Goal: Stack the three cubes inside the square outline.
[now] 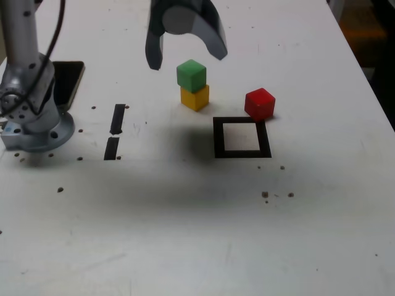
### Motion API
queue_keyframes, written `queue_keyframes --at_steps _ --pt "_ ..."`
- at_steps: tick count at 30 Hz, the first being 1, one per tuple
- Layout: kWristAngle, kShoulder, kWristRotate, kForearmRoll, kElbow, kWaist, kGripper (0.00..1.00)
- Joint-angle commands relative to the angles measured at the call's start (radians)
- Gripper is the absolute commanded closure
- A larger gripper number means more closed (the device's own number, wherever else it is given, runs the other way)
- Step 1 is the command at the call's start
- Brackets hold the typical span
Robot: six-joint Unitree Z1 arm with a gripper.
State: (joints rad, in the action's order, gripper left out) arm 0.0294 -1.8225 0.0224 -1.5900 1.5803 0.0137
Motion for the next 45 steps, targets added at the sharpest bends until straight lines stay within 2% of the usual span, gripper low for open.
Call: queue_keyframes --at_steps 1,12,28,45 --pt "-0.001 -0.043 -0.005 -0.029 0.188 0.014 0.04" --pt "-0.023 -0.196 -0.044 -0.049 0.385 0.032 0.03" --pt "-0.036 -0.322 -0.06 -0.049 0.426 0.002 0.03" --pt "-0.013 -0.425 -0.097 -0.048 0.424 -0.043 0.03"
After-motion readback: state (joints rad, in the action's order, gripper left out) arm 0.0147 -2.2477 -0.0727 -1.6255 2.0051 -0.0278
